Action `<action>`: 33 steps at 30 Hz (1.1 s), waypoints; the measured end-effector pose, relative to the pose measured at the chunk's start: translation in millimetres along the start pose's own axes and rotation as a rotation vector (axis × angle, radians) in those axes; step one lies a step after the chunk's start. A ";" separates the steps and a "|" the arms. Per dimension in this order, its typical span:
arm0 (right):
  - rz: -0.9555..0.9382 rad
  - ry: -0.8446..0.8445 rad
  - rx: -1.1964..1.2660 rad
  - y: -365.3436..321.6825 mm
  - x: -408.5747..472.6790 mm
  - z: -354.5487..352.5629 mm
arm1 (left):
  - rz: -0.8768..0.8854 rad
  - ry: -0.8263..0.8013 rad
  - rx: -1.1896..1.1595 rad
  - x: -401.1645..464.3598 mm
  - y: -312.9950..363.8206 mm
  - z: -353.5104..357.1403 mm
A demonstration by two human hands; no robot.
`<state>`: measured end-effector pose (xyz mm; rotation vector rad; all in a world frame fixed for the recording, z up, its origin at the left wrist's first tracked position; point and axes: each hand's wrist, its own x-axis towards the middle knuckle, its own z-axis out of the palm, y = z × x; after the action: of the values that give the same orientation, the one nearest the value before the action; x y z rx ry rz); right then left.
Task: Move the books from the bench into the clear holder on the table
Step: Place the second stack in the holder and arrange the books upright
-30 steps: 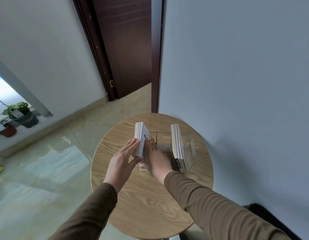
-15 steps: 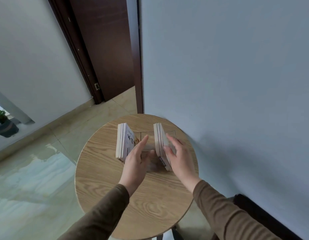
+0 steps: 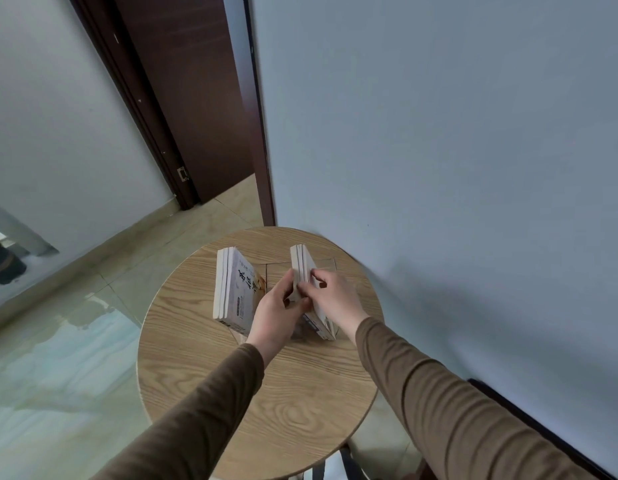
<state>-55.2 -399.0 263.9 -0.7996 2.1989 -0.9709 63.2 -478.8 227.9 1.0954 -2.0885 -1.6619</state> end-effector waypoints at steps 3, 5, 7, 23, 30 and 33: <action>0.028 -0.046 0.046 2.6 4.0 -2.0 | -0.018 -0.011 -0.062 0.5 0.5 -0.4; 0.048 -0.072 0.087 6.9 7.2 -3.2 | -0.033 -0.017 -0.114 -0.2 1.9 0.0; 0.064 -0.083 0.125 12.5 10.2 -4.3 | -0.040 -0.017 -0.159 0.0 1.3 0.4; 0.015 0.095 -0.017 26.1 11.6 -30.9 | -0.078 -0.073 -0.266 2.3 -7.2 -3.3; -0.098 0.218 -0.106 22.5 13.7 -63.9 | -0.041 -0.027 -0.227 8.1 2.3 -12.4; -0.156 0.248 -0.138 6.7 11.8 -85.1 | 0.012 0.016 -0.179 12.2 22.2 -16.0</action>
<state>-125.6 -367.6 302.5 -0.9716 2.4672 -1.0507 55.9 -497.4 250.3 1.0334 -1.8899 -1.7882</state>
